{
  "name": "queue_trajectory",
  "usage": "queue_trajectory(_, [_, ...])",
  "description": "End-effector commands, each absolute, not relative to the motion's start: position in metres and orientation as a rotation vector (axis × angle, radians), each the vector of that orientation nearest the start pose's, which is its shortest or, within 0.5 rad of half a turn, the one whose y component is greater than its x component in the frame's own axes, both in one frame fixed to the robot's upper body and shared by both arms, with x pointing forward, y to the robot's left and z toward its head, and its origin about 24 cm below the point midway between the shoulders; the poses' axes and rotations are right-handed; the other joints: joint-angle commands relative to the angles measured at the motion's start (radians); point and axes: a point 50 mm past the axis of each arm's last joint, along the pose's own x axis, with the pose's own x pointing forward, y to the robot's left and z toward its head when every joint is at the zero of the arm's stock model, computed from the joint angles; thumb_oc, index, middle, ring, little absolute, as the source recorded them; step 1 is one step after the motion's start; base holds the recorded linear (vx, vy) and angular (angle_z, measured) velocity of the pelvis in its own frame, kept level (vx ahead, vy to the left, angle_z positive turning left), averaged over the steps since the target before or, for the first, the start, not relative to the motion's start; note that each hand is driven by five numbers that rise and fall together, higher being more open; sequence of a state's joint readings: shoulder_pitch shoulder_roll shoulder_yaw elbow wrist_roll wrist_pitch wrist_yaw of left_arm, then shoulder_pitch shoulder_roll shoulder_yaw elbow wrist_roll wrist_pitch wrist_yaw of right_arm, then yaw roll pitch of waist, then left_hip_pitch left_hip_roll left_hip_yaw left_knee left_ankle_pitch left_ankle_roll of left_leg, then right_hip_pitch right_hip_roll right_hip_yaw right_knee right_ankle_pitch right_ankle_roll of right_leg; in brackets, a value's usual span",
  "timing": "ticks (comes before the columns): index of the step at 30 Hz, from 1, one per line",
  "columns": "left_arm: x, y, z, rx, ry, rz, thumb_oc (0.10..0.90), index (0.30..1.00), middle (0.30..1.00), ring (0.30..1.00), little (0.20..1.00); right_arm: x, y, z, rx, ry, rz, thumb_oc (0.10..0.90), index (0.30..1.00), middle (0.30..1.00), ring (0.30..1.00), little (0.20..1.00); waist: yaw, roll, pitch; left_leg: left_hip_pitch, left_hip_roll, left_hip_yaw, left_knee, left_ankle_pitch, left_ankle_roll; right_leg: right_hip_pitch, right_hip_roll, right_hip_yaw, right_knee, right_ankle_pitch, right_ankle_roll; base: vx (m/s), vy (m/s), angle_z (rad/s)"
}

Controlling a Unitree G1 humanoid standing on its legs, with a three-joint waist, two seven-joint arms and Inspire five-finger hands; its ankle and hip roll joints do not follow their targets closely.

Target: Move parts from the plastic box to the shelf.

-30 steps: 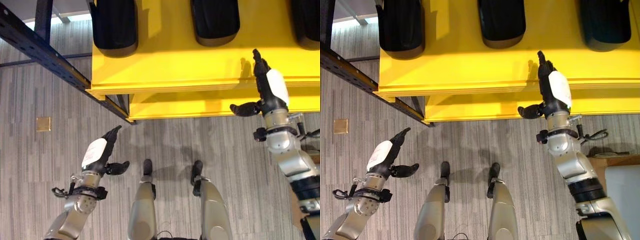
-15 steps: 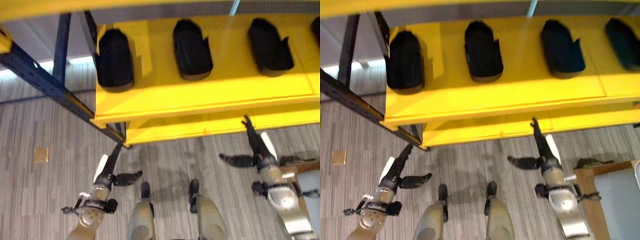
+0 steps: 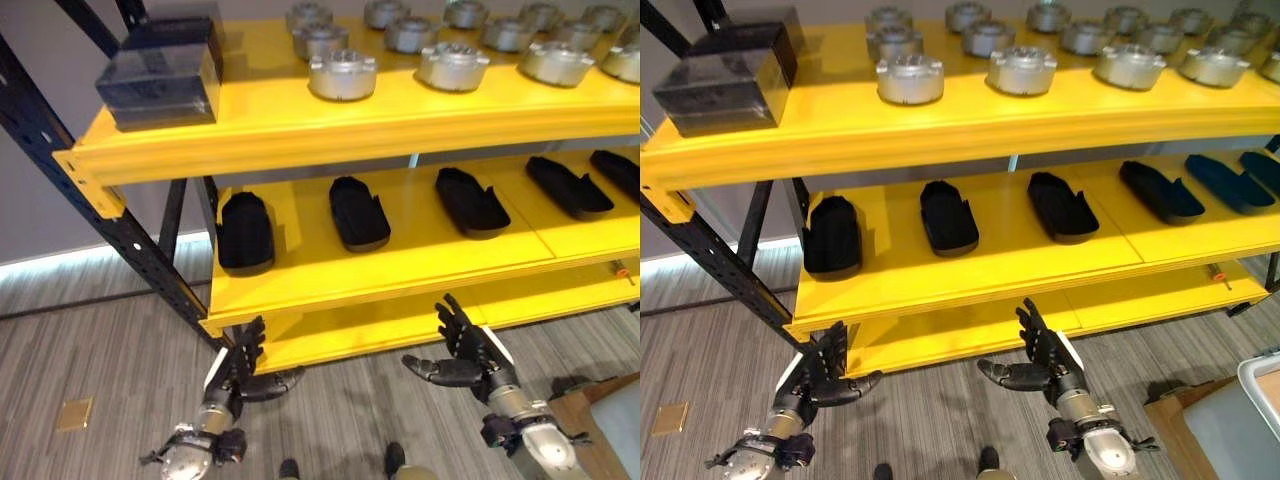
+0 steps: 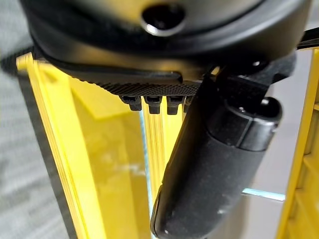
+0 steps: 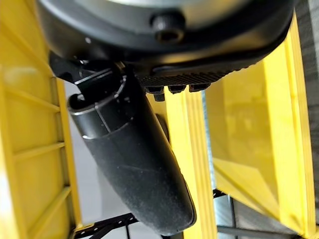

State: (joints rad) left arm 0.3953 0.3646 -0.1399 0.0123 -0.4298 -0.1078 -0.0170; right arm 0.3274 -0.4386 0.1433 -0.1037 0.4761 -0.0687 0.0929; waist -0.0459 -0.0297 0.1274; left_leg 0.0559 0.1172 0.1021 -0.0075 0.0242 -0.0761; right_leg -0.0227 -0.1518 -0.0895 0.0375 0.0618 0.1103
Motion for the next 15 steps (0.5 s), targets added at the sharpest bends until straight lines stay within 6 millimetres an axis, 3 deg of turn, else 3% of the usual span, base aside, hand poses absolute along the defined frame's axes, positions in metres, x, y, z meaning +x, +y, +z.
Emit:
queue_trajectory(1, [0.1719,0.2078,0.0014,-0.124,0.174,-0.047,0.900,1.000,1.000,1.000,1.000,0.1921,-0.2006,0.0359,0.133,0.054,0.181,0.900,1.000,1.000,1.000,1.000,-0.005,-0.029,-0.071,-0.057,-0.007,-0.004,0.022,0.014,0.027,-0.015,-0.045,0.018,0.023,-0.004,0.059,0.02,0.009,-0.08])
queue_trajectory(15, [0.1742,0.2045,-0.0031,-0.136,0.189,-0.036,0.900,1.000,1.000,1.000,1.000,0.1915,-0.1909,0.0283,0.168,0.098,0.218,0.900,1.000,1.000,1.000,1.000,-0.011,-0.031,-0.113,-0.022,0.006,0.007,0.008,0.015,0.023,0.013,-0.037,0.033,0.003,-0.003,0.054,0.01,-0.005,-0.05])
